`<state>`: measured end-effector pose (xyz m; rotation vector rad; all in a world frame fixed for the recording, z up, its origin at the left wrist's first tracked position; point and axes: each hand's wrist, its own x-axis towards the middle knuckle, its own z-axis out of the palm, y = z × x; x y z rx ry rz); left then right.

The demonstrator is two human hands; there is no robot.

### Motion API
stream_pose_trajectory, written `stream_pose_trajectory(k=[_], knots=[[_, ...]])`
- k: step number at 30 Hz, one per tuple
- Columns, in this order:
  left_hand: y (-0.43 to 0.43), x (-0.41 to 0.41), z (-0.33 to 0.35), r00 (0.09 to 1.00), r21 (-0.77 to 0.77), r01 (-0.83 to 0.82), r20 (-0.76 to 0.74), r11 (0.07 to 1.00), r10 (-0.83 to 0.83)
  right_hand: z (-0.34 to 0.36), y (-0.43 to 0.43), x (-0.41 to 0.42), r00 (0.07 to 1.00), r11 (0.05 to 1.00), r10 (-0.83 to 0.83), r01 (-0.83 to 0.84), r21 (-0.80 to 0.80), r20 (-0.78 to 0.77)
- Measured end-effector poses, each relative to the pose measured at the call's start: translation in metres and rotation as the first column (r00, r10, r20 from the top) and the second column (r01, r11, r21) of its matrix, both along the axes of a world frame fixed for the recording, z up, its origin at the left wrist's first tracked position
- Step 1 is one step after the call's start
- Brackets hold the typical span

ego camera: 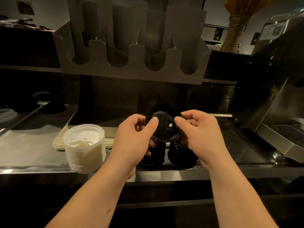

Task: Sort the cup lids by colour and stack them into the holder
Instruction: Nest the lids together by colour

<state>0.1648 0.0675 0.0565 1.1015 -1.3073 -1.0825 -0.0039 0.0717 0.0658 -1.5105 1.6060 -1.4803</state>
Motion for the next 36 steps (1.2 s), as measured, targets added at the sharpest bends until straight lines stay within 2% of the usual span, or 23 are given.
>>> stream_pose_trajectory(k=[3, 6, 9, 13, 17, 21, 27, 30, 34, 36], knots=[[0.002, -0.004, -0.010, 0.979, -0.140, 0.022, 0.203, 0.990, 0.007, -0.006, -0.015, -0.038, 0.976, 0.976, -0.218, 0.218, -0.016, -0.027], [0.011, -0.011, -0.020, 0.910, -0.259, 0.089, 0.414, 0.962, 0.027, -0.021, -0.024, -0.065, 0.946, 0.947, -0.300, 0.311, 0.082, -0.121], [0.017, -0.020, -0.027, 0.850, -0.346, 0.125, 0.520, 0.930, 0.079, -0.036, -0.029, -0.068, 0.946, 0.939, -0.227, 0.276, 0.207, -0.230], [0.024, -0.032, -0.036, 0.808, -0.379, 0.205, 0.586, 0.902, 0.062, -0.037, -0.036, -0.067, 0.930, 0.935, -0.162, 0.252, 0.249, -0.330], [0.027, -0.050, -0.051, 0.717, -0.323, 0.275, 0.696, 0.906, 0.030, -0.034, -0.046, -0.063, 0.832, 0.913, -0.102, 0.296, 0.280, -0.545], [0.029, -0.055, -0.061, 0.670, -0.335, 0.258, 0.738, 0.906, 0.082, -0.036, -0.047, -0.062, 0.768, 0.904, -0.123, 0.348, 0.248, -0.629], [0.033, -0.058, -0.064, 0.631, -0.287, 0.300, 0.775, 0.910, 0.036, -0.033, -0.048, -0.059, 0.719, 0.892, -0.121, 0.381, 0.243, -0.684], [0.032, -0.059, -0.060, 0.635, -0.234, 0.310, 0.772, 0.922, -0.018, -0.033, -0.048, -0.058, 0.737, 0.873, -0.149, 0.411, 0.263, -0.659], [0.032, -0.053, -0.052, 0.648, -0.125, 0.312, 0.753, 0.942, -0.114, -0.030, -0.042, -0.059, 0.828, 0.866, -0.191, 0.394, 0.306, -0.527], [0.035, -0.044, -0.043, 0.670, -0.088, 0.328, 0.724, 0.941, -0.165, -0.020, -0.035, -0.054, 0.806, 0.859, -0.240, 0.436, 0.269, -0.541]])
